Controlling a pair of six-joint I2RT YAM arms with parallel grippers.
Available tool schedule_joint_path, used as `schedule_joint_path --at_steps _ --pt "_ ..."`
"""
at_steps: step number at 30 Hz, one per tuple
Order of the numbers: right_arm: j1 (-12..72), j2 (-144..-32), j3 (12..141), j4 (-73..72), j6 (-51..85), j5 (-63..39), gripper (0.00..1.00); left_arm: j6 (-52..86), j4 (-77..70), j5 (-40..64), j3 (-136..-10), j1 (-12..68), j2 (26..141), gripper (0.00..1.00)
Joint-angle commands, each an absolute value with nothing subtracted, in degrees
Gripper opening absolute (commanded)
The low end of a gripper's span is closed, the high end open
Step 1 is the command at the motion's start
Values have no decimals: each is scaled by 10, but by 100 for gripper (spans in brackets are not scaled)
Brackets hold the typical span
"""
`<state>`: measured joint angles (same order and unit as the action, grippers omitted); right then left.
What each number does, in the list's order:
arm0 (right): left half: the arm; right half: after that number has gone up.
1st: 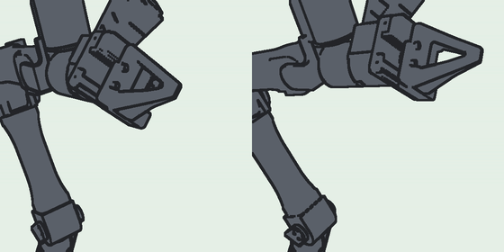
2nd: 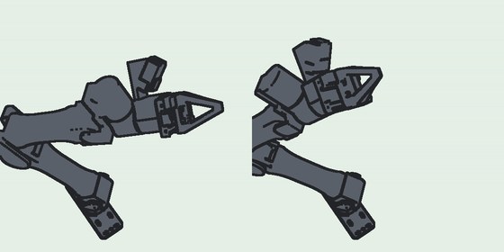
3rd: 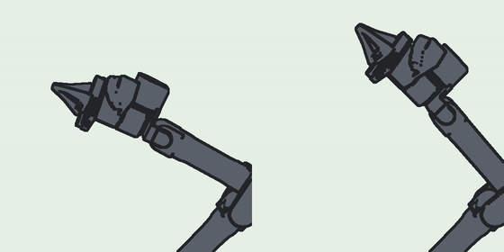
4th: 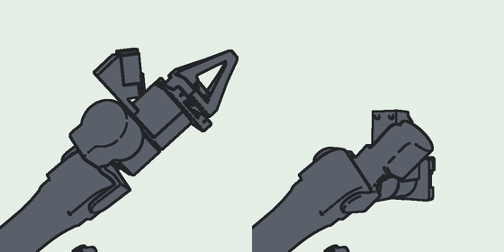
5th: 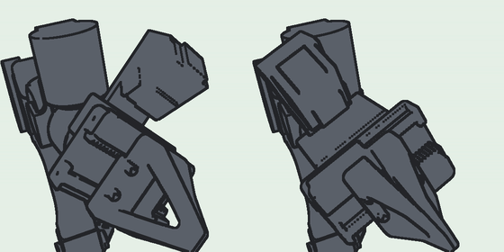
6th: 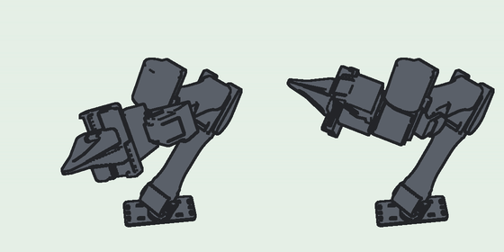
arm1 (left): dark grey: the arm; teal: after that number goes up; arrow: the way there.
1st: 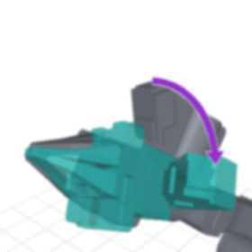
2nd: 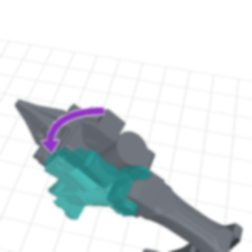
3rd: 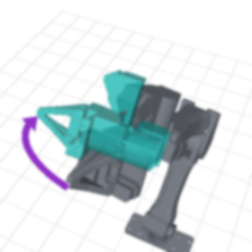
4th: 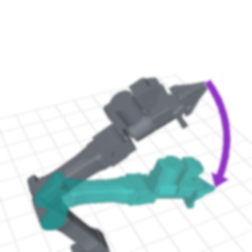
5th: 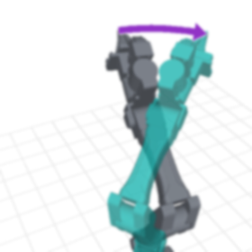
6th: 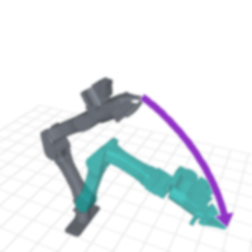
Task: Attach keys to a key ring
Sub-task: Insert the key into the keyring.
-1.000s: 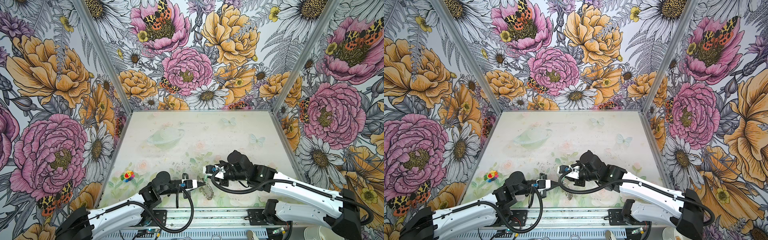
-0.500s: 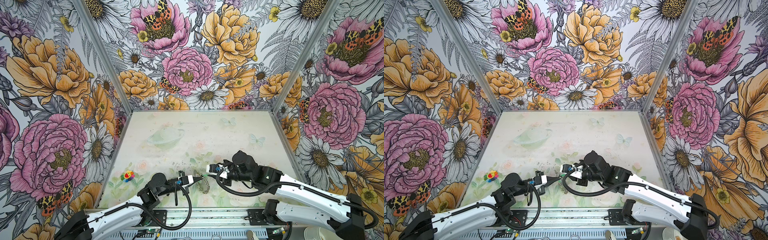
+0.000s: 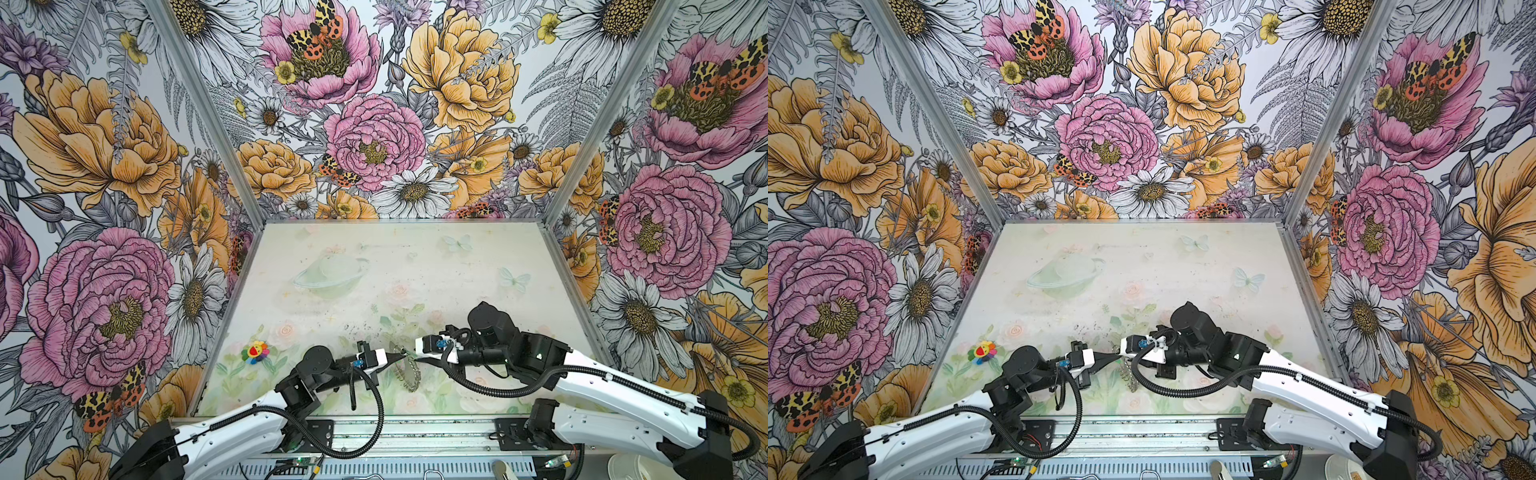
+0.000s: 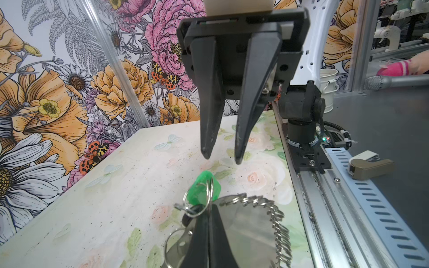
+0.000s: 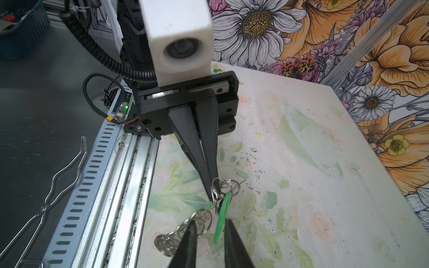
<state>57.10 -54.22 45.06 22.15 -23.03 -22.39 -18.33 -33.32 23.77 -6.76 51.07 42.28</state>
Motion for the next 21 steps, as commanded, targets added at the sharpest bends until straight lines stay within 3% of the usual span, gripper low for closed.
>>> schedule_joint_path --at_steps 1,10,21 --pt "576 -528 457 220 -235 -249 21 -176 -361 237 -68 504 424 0" --pt "583 -568 468 213 -236 -252 14 -174 -361 253 -70 505 427 0" --pt "583 -572 463 205 -235 -208 19 -173 -360 285 -73 504 436 0"
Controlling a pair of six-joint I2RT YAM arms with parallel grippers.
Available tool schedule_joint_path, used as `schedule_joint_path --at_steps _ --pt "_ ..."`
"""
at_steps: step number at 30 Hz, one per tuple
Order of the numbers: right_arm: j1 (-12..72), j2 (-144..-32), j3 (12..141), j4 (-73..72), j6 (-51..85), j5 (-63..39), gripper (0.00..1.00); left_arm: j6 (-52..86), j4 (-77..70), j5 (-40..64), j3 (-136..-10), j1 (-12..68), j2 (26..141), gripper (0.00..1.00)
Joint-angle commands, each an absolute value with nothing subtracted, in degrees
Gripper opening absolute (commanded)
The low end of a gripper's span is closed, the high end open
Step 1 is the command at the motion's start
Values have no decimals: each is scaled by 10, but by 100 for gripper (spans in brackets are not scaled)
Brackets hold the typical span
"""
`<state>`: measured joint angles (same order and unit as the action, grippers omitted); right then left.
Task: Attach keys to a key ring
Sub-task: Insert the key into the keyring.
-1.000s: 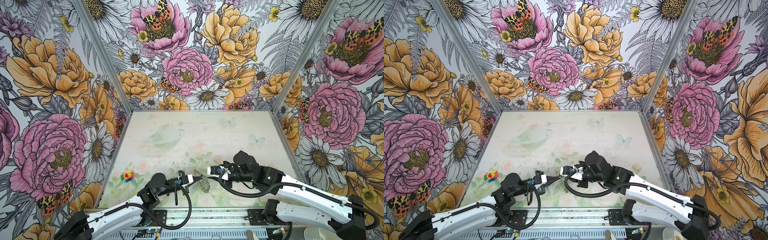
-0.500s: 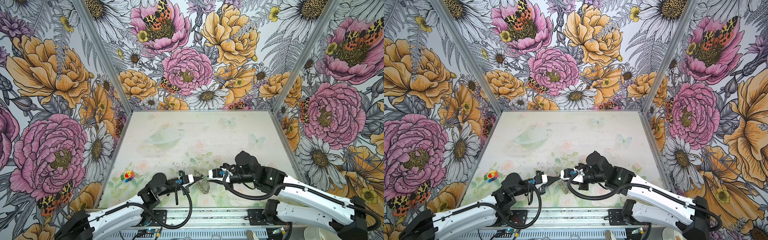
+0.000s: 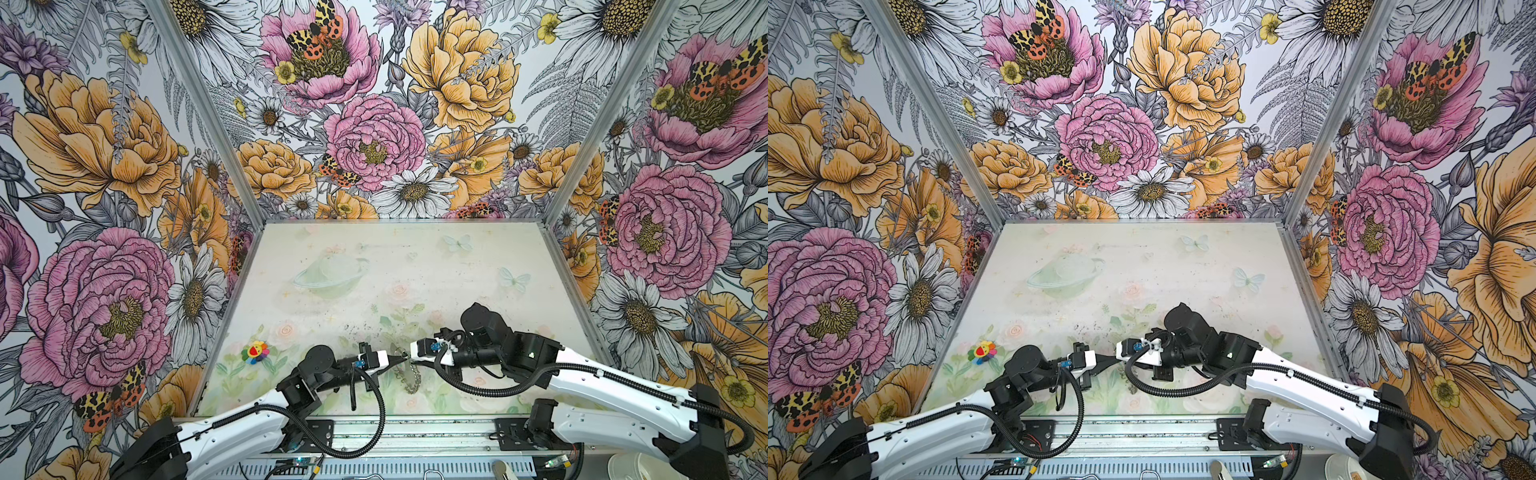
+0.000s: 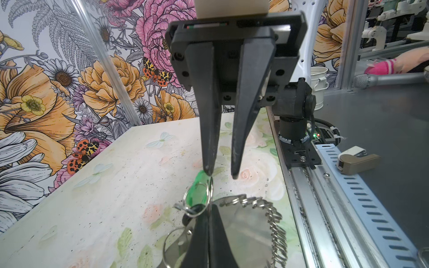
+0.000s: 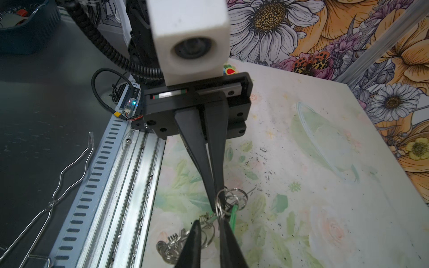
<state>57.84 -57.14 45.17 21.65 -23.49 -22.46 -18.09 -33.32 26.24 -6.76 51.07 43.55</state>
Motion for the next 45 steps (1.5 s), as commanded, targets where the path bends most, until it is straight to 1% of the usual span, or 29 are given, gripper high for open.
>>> schedule_joint_path --at_steps 1,8,13,29,32,37,45 --pt "583 -573 462 205 -235 -208 19 -173 -361 286 -73 504 434 0" --pt "584 -584 465 205 -233 -230 18 -173 -362 283 -74 504 435 0" --pt "583 -590 469 205 -235 -235 16 -172 -363 282 -73 504 435 0" --pt "588 -606 471 204 -236 -251 15 -171 -357 305 -82 505 454 0" --pt "588 -608 472 204 -237 -253 13 -171 -358 301 -82 505 454 0" --pt "590 -608 473 204 -239 -251 7 -170 -358 292 -80 506 450 0" --pt "590 -599 472 205 -243 -235 0 -171 -345 291 -87 506 456 0"
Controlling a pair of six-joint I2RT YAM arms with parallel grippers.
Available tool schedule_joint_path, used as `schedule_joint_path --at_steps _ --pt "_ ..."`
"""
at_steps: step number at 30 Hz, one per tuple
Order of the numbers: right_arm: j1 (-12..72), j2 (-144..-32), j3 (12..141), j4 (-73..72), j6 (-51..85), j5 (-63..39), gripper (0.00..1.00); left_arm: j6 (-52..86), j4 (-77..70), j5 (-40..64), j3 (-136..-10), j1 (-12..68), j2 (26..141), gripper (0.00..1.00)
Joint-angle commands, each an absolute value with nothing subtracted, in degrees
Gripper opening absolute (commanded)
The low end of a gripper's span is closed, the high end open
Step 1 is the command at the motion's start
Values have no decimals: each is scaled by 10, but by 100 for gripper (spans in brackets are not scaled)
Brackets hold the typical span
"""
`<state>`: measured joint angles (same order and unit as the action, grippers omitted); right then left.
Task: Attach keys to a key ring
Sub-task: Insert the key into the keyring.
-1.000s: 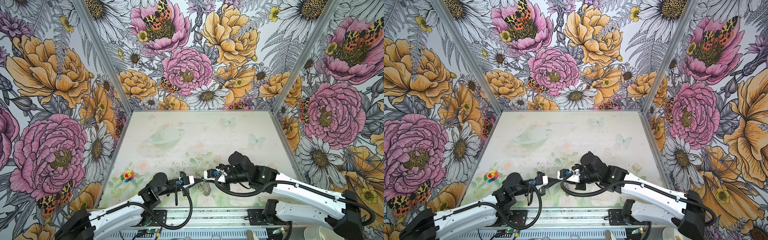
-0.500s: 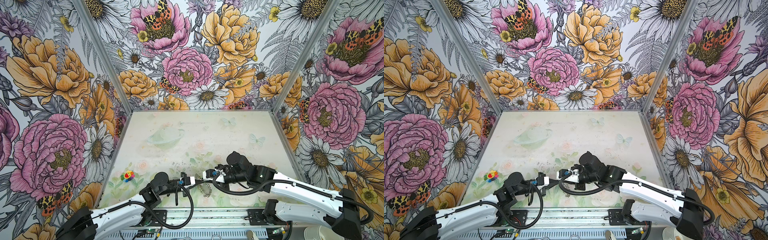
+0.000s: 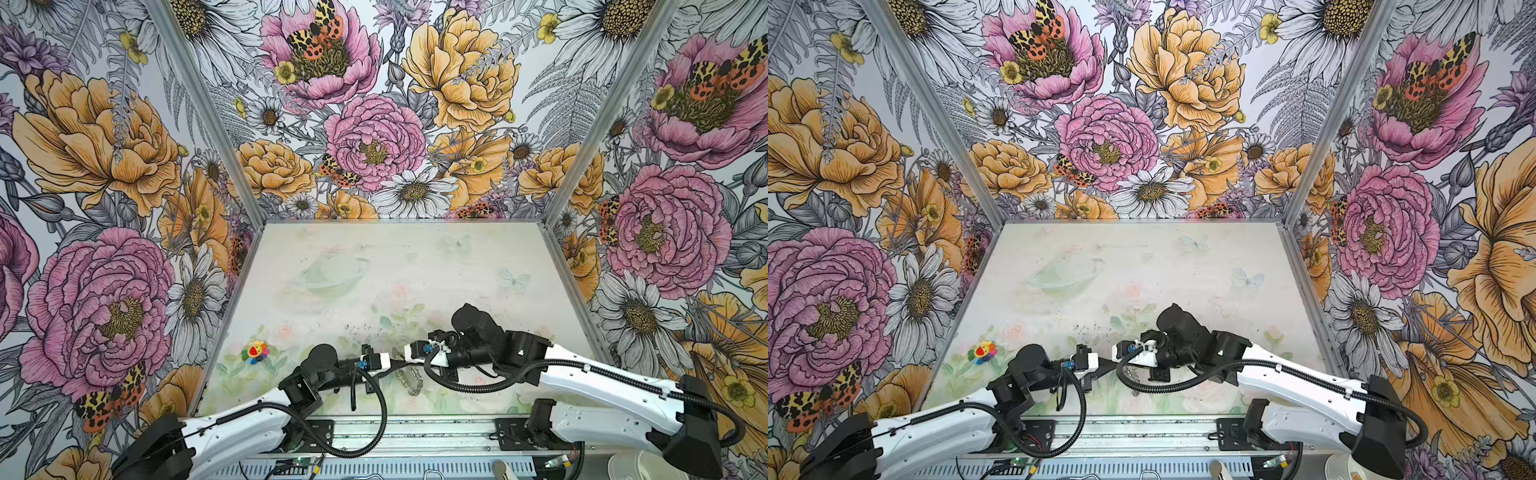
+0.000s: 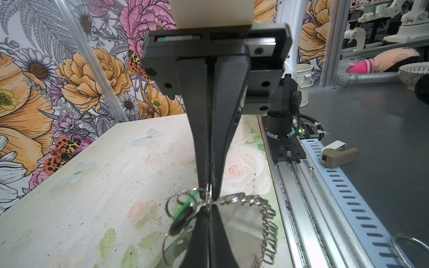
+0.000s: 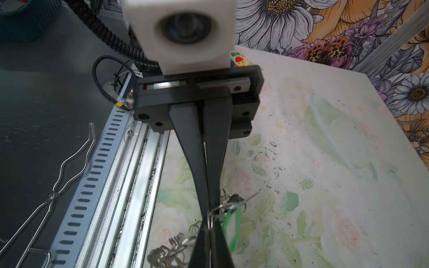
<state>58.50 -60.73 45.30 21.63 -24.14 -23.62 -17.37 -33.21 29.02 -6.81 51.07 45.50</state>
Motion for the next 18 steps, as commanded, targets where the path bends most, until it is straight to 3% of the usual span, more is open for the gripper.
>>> schedule_joint_path --at_steps 1,4,7,18 --pt "590 -598 472 205 -243 -233 0 -171 -340 290 -88 505 456 0" --pt "590 -591 468 206 -248 -215 0 -172 -332 289 -90 507 451 5" --pt "587 -575 458 207 -254 -194 0 -166 -325 279 -85 506 431 18" --pt "573 -588 524 335 -288 -224 0 -186 -283 193 -77 506 318 33"
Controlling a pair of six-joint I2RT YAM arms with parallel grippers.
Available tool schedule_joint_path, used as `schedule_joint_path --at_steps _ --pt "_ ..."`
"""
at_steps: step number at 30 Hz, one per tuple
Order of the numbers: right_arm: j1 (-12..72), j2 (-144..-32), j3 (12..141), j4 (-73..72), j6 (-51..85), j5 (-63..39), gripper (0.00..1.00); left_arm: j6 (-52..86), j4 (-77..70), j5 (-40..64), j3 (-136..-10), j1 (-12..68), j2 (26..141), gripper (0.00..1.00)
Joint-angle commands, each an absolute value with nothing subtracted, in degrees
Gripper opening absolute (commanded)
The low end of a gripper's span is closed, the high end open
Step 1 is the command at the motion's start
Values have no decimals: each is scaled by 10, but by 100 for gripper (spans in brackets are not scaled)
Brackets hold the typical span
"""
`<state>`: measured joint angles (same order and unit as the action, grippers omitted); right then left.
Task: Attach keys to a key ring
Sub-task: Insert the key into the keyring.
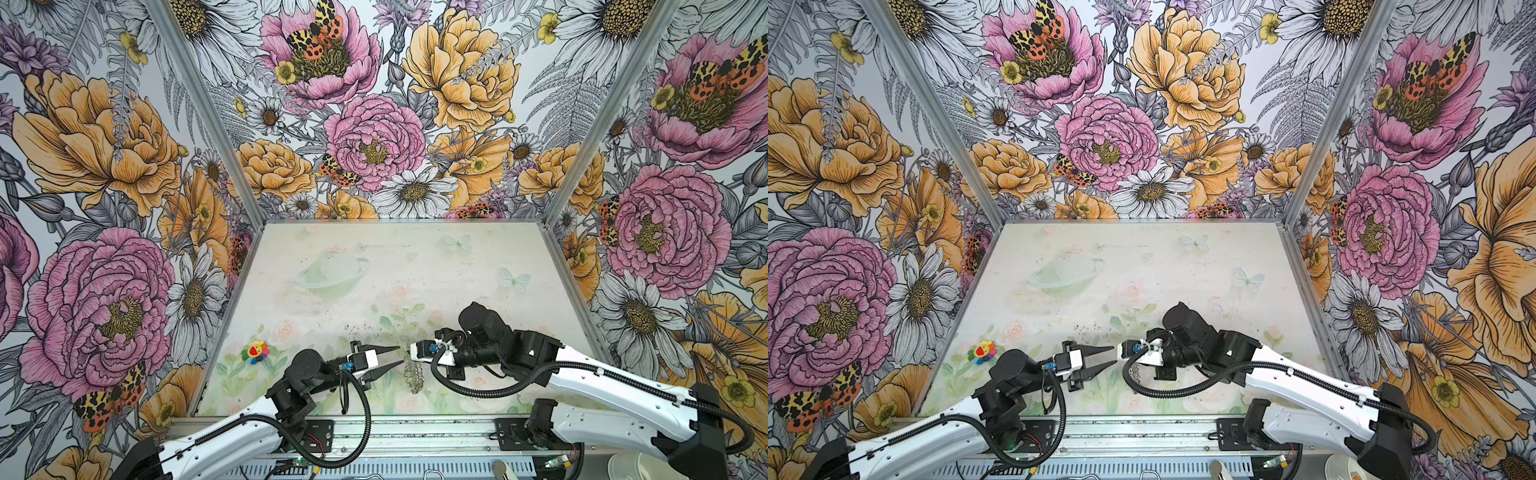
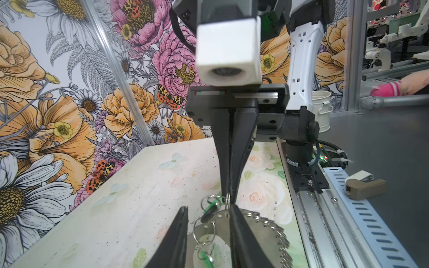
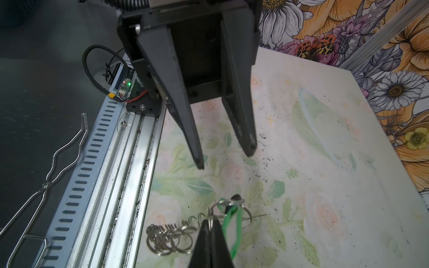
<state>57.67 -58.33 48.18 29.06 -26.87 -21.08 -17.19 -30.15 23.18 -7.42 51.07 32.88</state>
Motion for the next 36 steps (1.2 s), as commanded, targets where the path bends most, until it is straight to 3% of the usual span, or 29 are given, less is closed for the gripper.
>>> schedule_joint_path --at_steps 1,8,15,18,27,36 --pt "573 -593 535 349 -292 -227 0 -192 -280 195 -83 506 321 34" --pt "573 -629 578 410 -319 -250 0 -247 -260 282 -128 509 414 42" --pt "573 -637 581 420 -330 -257 0 -276 -231 317 -143 505 417 54" --pt "573 -642 582 420 -331 -257 0 -275 -222 355 -151 506 427 55" --pt "573 -654 588 420 -335 -274 0 -277 -212 393 -180 506 483 49" --pt "558 -637 581 419 -327 -265 0 -281 -187 347 -163 516 466 29"
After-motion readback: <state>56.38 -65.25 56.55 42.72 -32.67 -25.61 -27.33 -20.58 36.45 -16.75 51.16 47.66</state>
